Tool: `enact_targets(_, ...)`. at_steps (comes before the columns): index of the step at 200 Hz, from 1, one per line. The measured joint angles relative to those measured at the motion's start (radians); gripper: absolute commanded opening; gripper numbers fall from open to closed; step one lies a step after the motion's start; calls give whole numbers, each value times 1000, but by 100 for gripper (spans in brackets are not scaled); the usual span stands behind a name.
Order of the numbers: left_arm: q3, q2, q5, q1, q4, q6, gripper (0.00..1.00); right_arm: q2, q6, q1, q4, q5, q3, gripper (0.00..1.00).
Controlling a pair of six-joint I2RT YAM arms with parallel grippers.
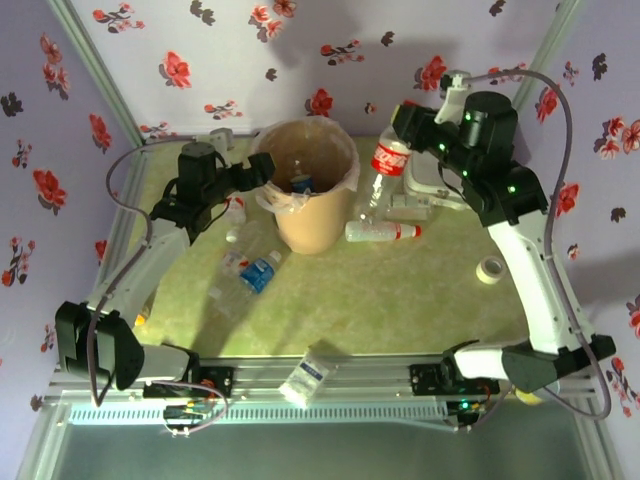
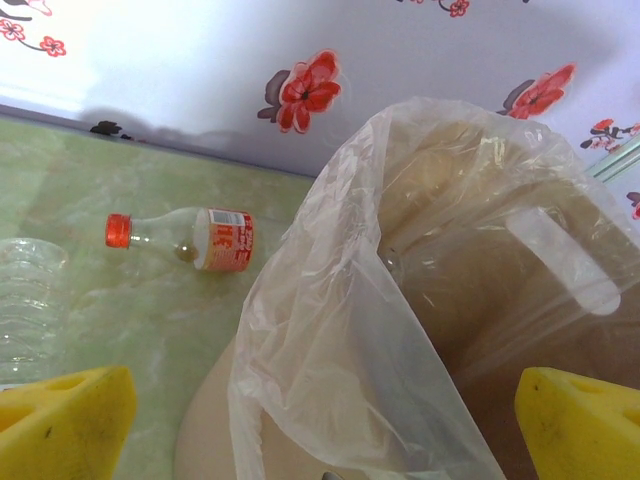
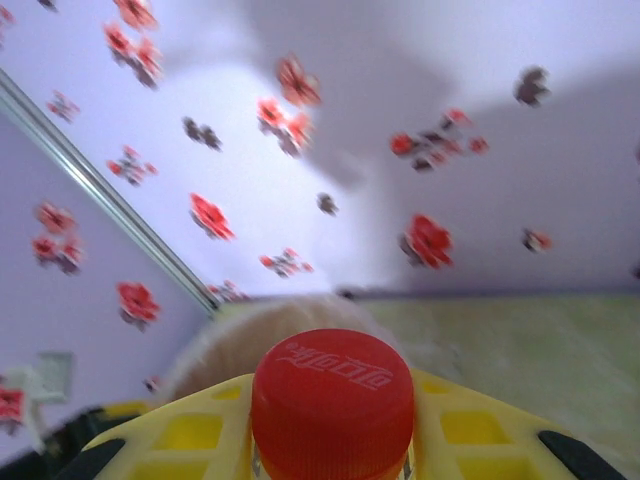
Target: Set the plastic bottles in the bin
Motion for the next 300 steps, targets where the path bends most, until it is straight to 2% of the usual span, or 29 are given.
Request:
enact_targets(49, 0, 10, 0, 0, 0, 0, 98, 118, 117, 0, 269, -104, 84, 4)
enact_targets(78, -1, 15, 0, 0, 8, -4, 98, 177, 140, 3, 376, -119, 88, 0)
enact_targets(125, -11, 17, 0, 0, 30, -8, 98, 263, -29, 77, 438, -130, 71, 0)
enact_targets(190, -17, 18, 0, 0, 43, -25, 98, 269, -247, 128, 447, -171, -90, 0)
enact_targets(243, -23, 30, 0, 0, 47, -30, 98, 260, -352, 157, 493, -177, -248, 0)
enact_targets(300, -30, 30, 4, 0, 59, -34, 98, 260, -385, 165, 550, -185, -319, 0)
